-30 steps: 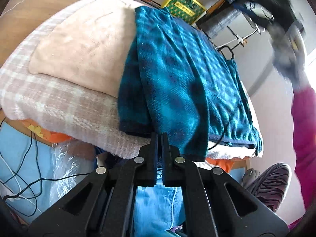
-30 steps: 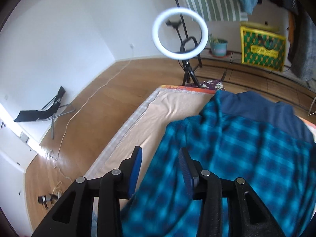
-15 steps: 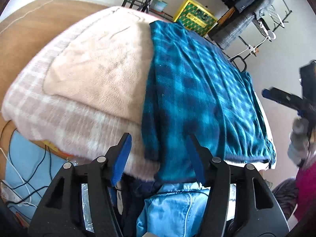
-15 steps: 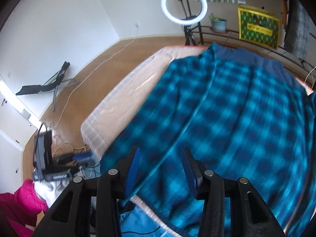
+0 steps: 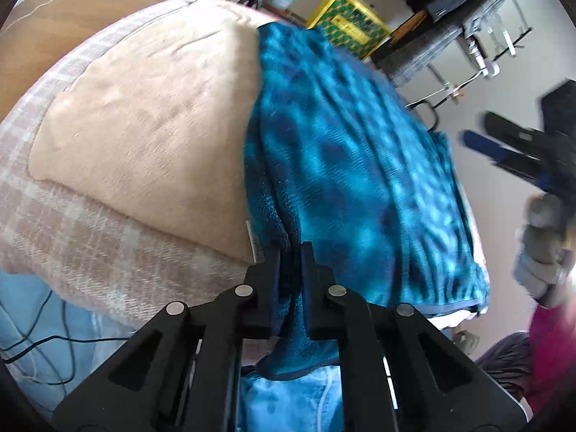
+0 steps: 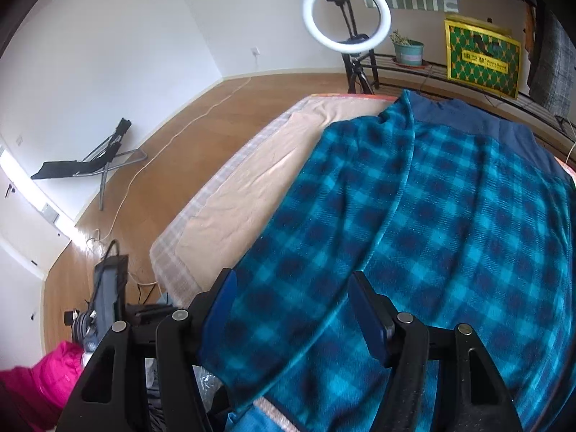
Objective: Fold large clothes
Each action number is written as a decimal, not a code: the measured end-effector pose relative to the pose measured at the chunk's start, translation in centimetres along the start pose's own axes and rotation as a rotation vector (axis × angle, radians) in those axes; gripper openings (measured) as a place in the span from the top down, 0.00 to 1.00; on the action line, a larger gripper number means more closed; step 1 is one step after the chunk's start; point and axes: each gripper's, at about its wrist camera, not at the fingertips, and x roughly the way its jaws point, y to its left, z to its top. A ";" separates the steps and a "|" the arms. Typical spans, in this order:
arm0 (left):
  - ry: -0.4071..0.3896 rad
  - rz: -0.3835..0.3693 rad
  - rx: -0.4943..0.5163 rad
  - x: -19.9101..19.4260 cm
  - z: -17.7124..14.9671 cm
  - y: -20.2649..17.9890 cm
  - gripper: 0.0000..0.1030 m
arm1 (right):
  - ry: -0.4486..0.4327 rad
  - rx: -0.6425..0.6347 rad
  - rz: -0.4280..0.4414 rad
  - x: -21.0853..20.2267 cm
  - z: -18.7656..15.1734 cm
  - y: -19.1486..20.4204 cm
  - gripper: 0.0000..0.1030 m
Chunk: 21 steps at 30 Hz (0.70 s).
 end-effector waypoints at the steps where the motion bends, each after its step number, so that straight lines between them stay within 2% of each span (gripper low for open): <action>1: -0.009 -0.021 -0.002 -0.3 0.1 -0.1 0.93 | 0.006 0.012 0.001 0.5 0.5 0.0 0.35; 3: -0.029 -0.069 -0.008 -0.9 0.2 -0.5 0.93 | 0.022 0.030 -0.001 1.6 1.5 -0.1 0.35; 11: -0.045 -0.140 0.011 -0.9 0.9 -2.4 0.94 | 0.113 -0.012 -0.060 9.5 6.9 1.8 0.35; 17: -0.048 -0.199 0.010 -0.7 1.6 -3.7 0.95 | 0.174 0.004 -0.145 16.6 11.0 2.5 0.35; 21: -0.039 -0.226 0.013 -0.3 2.1 -4.5 0.96 | 0.208 -0.005 -0.191 19.9 12.4 2.8 0.36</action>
